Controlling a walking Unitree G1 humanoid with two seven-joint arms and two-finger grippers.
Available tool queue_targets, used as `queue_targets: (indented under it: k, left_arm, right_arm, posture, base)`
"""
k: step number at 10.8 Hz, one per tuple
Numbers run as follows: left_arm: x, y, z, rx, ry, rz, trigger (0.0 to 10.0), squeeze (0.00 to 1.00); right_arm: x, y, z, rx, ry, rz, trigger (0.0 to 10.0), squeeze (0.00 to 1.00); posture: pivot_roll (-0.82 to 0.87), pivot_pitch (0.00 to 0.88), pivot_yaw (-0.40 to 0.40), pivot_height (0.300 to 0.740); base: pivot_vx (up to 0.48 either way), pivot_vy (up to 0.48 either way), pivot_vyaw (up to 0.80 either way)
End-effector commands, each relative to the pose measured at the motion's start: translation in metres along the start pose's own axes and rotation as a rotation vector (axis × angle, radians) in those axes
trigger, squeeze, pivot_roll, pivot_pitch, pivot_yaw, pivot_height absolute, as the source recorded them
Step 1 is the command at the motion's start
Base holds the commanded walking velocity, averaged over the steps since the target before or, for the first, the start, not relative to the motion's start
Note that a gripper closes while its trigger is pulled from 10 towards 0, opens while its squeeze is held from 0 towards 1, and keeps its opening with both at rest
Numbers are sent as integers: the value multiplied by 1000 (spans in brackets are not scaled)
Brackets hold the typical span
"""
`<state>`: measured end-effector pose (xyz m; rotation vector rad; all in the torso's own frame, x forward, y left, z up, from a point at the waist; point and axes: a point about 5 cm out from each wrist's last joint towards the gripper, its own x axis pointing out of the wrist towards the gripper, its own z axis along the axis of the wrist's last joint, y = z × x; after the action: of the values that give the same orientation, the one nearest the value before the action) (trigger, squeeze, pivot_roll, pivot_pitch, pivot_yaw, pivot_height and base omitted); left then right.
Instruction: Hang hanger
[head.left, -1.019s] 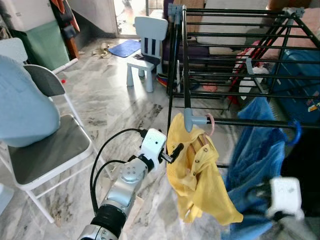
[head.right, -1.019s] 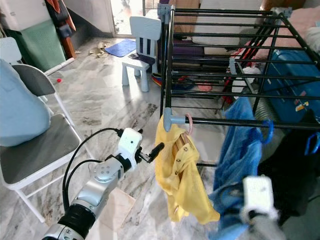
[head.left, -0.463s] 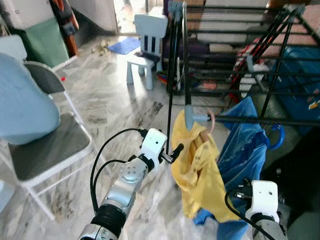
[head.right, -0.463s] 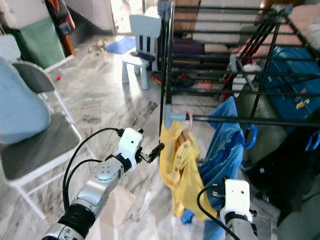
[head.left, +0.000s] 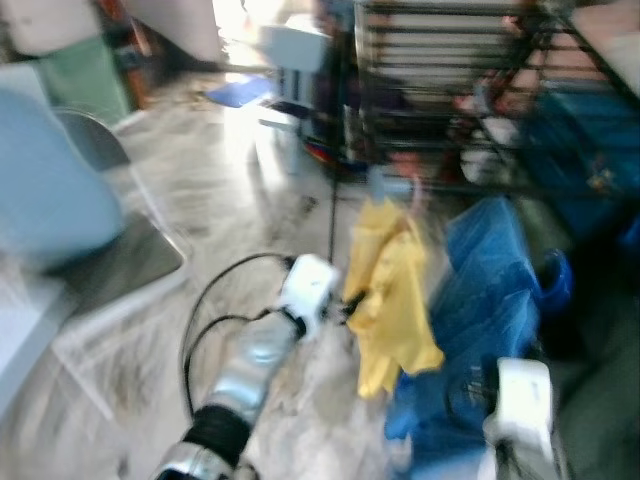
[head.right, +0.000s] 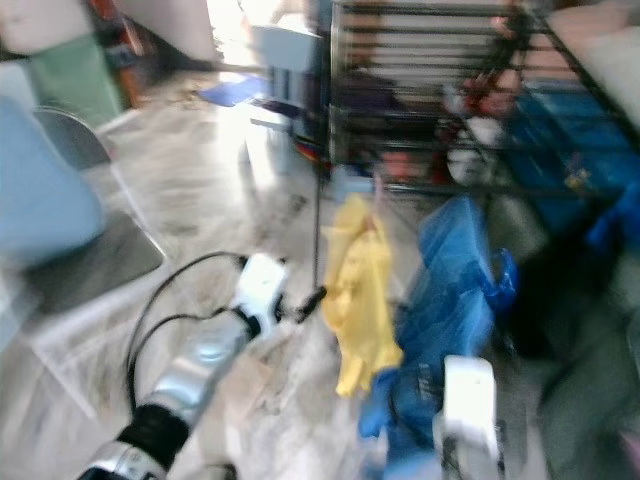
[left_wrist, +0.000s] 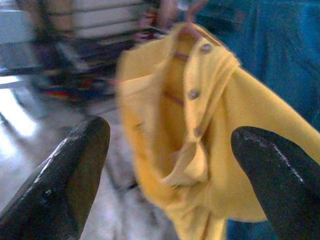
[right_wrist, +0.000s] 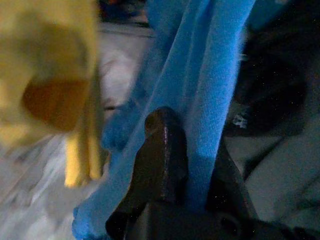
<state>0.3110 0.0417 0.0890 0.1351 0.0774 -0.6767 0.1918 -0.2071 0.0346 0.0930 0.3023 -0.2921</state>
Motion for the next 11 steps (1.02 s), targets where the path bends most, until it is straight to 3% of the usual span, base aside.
queue_targets:
  k: [1, 7, 11]
  left_arm:
    - [-4, 2, -9, -2, 41, 3, 10000, 0]
    - [2, 7, 2, 24, 4, 14, 10000, 0]
    - [-7, 19, 0, 33, -16, 38, 10000, 0]
  right_arm:
    - [3, 4, 11, 9, -48, 15, 10000, 0]
    - [1, 0, 25, -25, -81, 9, 10000, 0]
    - [-19, -3, 22, -47, -65, 4, 10000, 0]
  posture:
    - [-37, 0, 8, 740]
    - [-75, 0, 26, 740]
    - [-88, 0, 56, 740]
  base:
    - [-424, 0, 0]
    - [-387, 0, 0]
    - [0, 0, 0]
